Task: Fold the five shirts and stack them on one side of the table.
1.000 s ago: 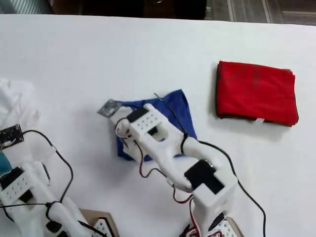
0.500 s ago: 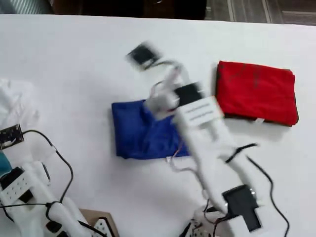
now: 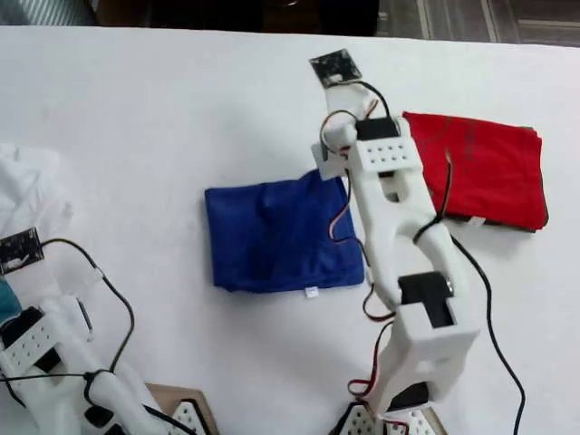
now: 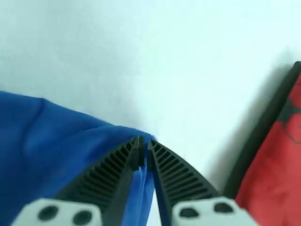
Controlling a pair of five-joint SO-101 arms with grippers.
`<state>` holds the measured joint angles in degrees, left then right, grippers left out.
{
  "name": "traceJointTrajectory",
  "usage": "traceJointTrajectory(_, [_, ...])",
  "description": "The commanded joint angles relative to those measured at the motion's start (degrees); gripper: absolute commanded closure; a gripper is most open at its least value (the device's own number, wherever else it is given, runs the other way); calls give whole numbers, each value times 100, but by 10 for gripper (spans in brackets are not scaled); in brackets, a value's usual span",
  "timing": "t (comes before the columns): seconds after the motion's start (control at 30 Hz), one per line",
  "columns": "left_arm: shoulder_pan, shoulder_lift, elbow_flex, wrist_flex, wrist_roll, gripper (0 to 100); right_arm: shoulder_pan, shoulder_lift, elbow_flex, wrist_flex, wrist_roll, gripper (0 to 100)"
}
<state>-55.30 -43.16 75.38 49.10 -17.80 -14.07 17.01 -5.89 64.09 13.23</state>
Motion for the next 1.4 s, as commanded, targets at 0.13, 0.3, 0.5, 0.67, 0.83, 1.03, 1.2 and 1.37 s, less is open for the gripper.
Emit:
traceJointTrajectory(0.13, [79,-88,-22,-88,26,973,145,593,-185,171,-62,978])
traceJointTrajectory(0.3, [79,-88,-22,-88,26,973,681,1200,-237,136,88,978])
traceJointTrajectory(0.5, [79,-88,-22,-88,26,973,1191,1024,-369,189,475,978])
traceJointTrajectory(0.67, [88,-88,-22,-88,26,973,1051,180,-343,760,536,978])
traceJointTrajectory(0.83, [88,-88,-22,-88,26,973,453,-549,-35,1596,536,977])
traceJointTrajectory(1.03, [88,-88,-22,-88,26,973,22,-1376,1723,963,571,977])
traceJointTrajectory(1.2, [88,-88,-22,-88,26,973,92,-1587,3059,48,580,977])
traceJointTrajectory(1.37, [88,-88,-22,-88,26,973,330,-1587,3385,-180,580,977])
